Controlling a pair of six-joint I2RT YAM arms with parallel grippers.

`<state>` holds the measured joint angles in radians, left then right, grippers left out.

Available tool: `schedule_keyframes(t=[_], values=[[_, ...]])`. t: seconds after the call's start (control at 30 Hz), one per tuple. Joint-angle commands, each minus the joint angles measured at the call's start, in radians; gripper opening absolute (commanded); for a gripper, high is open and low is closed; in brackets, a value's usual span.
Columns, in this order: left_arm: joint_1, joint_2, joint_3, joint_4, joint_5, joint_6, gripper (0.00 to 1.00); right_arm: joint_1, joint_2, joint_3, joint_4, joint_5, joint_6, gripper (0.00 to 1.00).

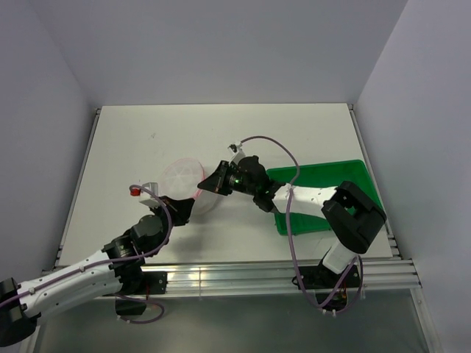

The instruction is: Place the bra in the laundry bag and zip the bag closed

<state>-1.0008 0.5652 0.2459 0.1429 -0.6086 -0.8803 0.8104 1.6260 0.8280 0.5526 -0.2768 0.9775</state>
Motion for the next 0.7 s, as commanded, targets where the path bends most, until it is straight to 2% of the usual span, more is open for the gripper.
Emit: schedule_keyframes(t=[0.0,0.33,0.67], values=[[-0.005,-0.056,0.043,-0.084,-0.019,0.014,0.0,-0.034,0.009,0.049,0.009,0.053,-0.025,0.01],[-0.005,-0.202,0.076,-0.414,-0.134,-0.072,0.0,-0.1,0.041,0.086,-0.026,0.022,-0.066,0.0],[-0.005,-0.206,0.164,-0.486,-0.282,-0.043,0.0,-0.105,0.106,0.158,-0.074,-0.029,-0.099,0.0]])
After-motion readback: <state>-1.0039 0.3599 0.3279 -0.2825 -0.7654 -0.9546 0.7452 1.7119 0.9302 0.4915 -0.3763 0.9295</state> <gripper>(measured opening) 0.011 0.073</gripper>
